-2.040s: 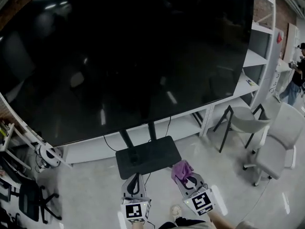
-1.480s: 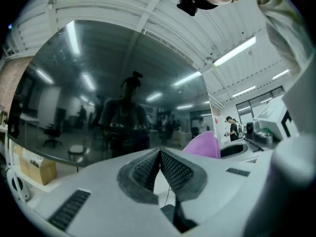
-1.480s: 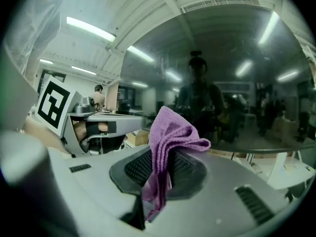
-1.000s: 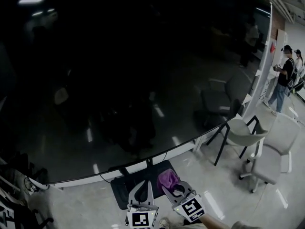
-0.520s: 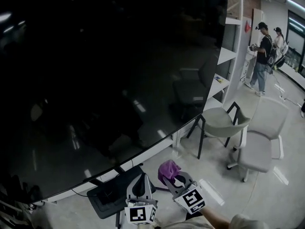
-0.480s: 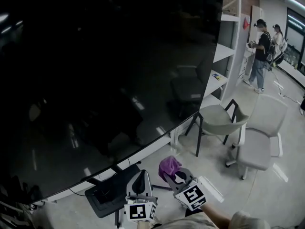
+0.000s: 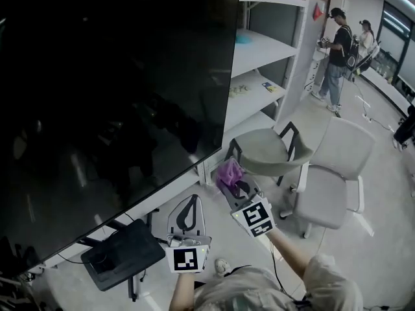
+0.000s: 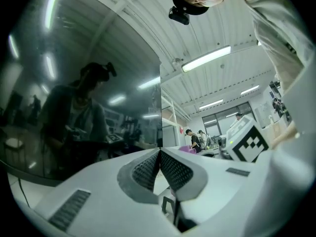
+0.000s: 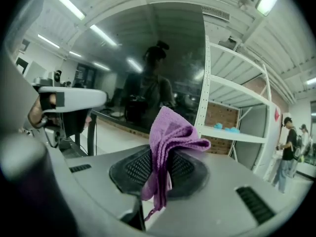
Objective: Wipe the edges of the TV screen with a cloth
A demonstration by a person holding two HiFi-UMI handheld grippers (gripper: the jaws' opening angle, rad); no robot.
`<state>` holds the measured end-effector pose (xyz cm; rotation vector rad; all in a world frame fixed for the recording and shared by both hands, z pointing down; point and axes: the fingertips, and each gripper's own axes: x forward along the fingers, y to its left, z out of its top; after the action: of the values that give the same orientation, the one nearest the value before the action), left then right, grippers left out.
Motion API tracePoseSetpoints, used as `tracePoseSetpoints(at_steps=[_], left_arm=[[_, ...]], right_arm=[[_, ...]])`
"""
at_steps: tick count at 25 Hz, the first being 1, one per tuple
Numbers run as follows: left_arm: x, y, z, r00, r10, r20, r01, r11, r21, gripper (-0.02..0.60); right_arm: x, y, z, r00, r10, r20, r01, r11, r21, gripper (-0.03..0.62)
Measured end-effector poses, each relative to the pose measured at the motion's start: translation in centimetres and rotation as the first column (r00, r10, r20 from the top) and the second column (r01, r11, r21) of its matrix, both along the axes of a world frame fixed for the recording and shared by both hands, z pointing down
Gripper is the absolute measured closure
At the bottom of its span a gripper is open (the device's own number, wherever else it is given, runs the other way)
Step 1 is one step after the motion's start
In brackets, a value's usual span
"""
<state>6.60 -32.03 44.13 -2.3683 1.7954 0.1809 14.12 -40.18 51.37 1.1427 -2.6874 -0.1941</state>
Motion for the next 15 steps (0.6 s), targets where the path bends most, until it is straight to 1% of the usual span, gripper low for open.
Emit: tracePoseSetpoints(at_steps=[2, 5, 6, 8, 10, 13, 15], left_arm=[[0.2, -1.2, 0.7, 1.000, -0.009, 0.013, 0.010, 1.000, -0.013, 0.566], [0.3, -2.8, 2.5, 0.999, -0.026, 0.034, 0.028, 0.997, -0.070, 0.566], [0.4, -3.2, 2.8, 0.999, -0.027, 0.035, 0.030, 0.997, -0.078, 0.566], [0.9, -3.8, 2.5, 0.999, -0.025, 0.034, 0.027, 0.997, -0.067, 0.566], [1.2, -4.3, 2.1, 0.999, -0.019, 0.035, 0.021, 0.998, -0.055, 0.566], [0.9, -4.8, 3.0, 0.998, -0.025, 0.056, 0.030, 0.996, -0.082, 0.566], [0.5, -4.8, 3.7, 0.998, -0.037, 0.054, 0.043, 0.993, -0.109, 0.566]], right_arm=[[0.3, -2.4, 1.0, 1.000, 0.008, -0.018, -0.008, 1.000, -0.006, 0.531], [0.2, -5.4, 3.4, 0.999, 0.009, -0.034, -0.011, 0.998, -0.057, 0.531], [0.2, -6.2, 4.0, 1.000, 0.009, -0.027, -0.011, 0.997, -0.077, 0.531], [0.1, -7.3, 4.7, 1.000, 0.010, -0.008, -0.010, 0.995, -0.102, 0.531], [-0.2, -8.4, 5.0, 1.000, 0.012, -0.005, -0.012, 0.994, -0.105, 0.531], [-0.8, -9.8, 5.3, 1.000, 0.009, -0.013, -0.011, 0.995, -0.099, 0.531], [-1.3, -10.5, 5.4, 1.000, 0.005, -0.016, -0.006, 0.996, -0.091, 0.531]])
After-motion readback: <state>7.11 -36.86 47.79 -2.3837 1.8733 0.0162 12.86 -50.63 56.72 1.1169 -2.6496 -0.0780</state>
